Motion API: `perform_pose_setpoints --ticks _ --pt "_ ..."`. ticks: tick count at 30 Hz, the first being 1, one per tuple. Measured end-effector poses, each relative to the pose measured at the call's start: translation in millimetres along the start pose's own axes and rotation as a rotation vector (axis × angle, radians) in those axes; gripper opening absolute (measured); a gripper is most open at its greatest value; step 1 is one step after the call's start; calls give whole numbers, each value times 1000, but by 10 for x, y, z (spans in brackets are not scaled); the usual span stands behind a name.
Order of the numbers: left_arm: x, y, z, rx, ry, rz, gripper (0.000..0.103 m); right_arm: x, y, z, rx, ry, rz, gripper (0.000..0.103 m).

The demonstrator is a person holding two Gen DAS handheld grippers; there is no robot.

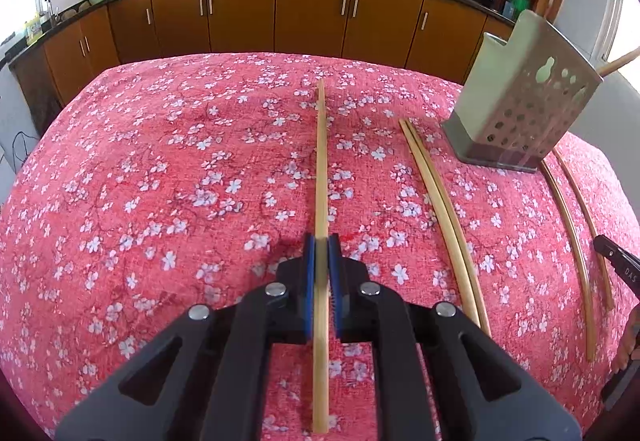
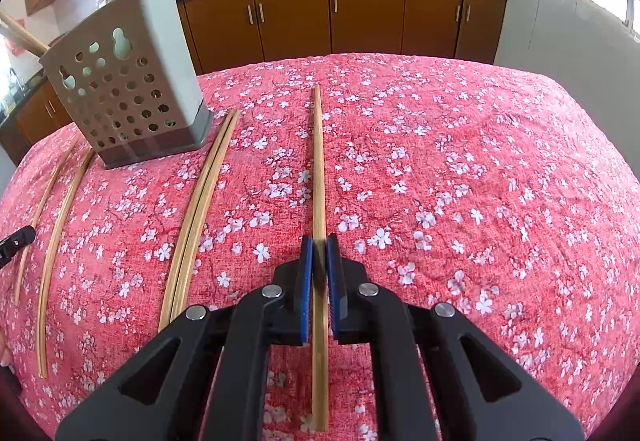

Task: Organize utensils
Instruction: 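Hold the grasped chopsticks in both tools against the cloth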

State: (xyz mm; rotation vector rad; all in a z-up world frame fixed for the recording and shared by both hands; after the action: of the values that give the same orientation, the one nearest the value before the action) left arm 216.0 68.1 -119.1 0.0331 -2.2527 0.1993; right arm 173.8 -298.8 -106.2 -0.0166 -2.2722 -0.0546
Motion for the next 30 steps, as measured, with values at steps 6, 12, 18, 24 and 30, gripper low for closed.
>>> perform_pose_setpoints --ticks 6,12,18,24,30 --pt "2 -11 -4 12 0 9 11 -4 20 4 6 2 9 8" --pt "23 -26 9 7 -1 0 11 -28 38 -6 1 3 6 8" --pt "15 -39 -1 13 0 6 11 -18 27 -2 2 3 6 8" --pt "17 -39 -2 14 1 7 11 -19 24 -3 2 3 6 8" --pt "16 -39 -4 13 1 7 11 -20 25 -5 1 3 6 8"
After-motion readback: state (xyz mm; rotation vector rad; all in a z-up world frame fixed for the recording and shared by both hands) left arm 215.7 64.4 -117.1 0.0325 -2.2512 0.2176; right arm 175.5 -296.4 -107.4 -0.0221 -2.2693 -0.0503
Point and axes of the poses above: each gripper's, at about its wrist camera, not at the fingertips, and x roughly against the way its jaws point, y to its left, z to its underside, the point moved 1 cm from there along -x, roughly the way its jaws point, and after that the axes turned 4 degrees about x, right-handed, at the moved point
